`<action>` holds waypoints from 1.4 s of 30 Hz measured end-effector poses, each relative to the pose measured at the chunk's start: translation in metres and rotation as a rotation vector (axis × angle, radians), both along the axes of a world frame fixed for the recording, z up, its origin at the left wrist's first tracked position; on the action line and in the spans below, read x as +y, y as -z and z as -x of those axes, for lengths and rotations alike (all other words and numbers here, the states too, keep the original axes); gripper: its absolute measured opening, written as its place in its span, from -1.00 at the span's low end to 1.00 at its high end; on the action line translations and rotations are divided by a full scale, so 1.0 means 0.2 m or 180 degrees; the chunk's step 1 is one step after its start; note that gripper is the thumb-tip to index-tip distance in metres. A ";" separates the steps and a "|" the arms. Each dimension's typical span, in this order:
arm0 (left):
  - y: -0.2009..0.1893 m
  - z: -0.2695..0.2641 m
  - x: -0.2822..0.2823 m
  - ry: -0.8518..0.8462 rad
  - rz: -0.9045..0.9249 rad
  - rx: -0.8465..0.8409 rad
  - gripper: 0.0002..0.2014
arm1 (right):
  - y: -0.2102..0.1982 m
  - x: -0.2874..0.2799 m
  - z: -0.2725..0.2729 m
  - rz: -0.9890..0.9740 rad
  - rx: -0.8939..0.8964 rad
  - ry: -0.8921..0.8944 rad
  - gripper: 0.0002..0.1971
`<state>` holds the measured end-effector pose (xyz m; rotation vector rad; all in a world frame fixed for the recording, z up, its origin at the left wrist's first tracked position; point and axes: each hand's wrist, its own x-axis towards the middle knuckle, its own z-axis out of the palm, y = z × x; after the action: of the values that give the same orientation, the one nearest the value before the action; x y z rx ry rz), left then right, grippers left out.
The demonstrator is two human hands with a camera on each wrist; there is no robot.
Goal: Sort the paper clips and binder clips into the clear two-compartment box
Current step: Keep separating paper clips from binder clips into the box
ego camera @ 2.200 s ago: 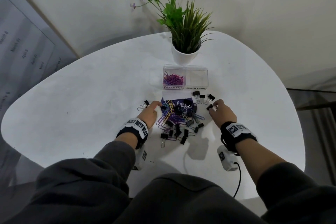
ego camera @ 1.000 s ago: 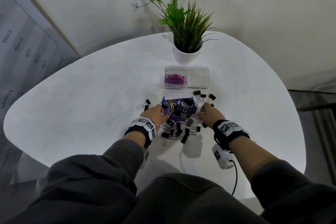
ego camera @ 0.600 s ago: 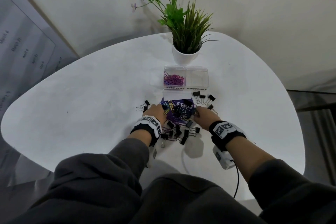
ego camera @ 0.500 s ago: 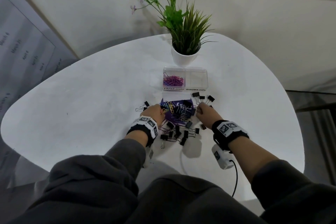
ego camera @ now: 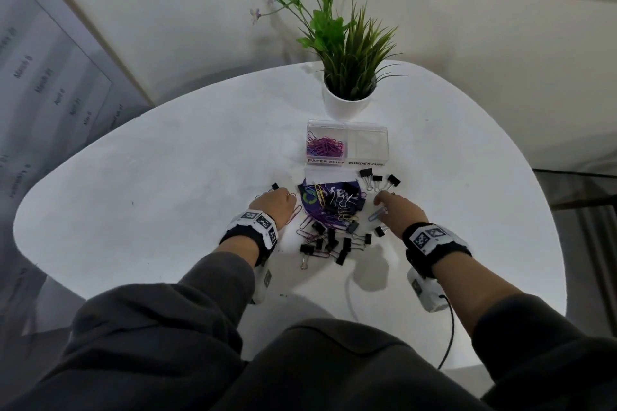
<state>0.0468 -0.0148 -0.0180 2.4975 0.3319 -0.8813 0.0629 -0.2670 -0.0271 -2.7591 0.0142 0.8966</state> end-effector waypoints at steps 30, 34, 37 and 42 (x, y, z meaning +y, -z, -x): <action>0.02 0.08 0.05 0.0197 0.0143 -0.0191 -0.72 | -0.11 0.27 0.08 0.0351 -0.0245 -0.0966 -0.65; 0.06 0.10 0.04 0.0254 0.0009 0.0068 -0.78 | -0.07 0.25 0.11 0.0435 -0.0065 -0.0934 -0.65; 0.07 0.11 0.02 0.0269 -0.0199 0.0046 -0.64 | -0.06 0.22 0.12 0.0381 -0.0078 -0.0780 -0.68; 0.07 0.08 -0.01 0.0238 -0.0283 -0.0101 -0.60 | -0.10 0.13 0.09 0.0394 -0.0111 -0.0524 -0.70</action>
<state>0.0300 -0.0168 -0.0326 2.6181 0.2744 -0.8726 0.0440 -0.2418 -0.0075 -2.9249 -0.1718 0.9163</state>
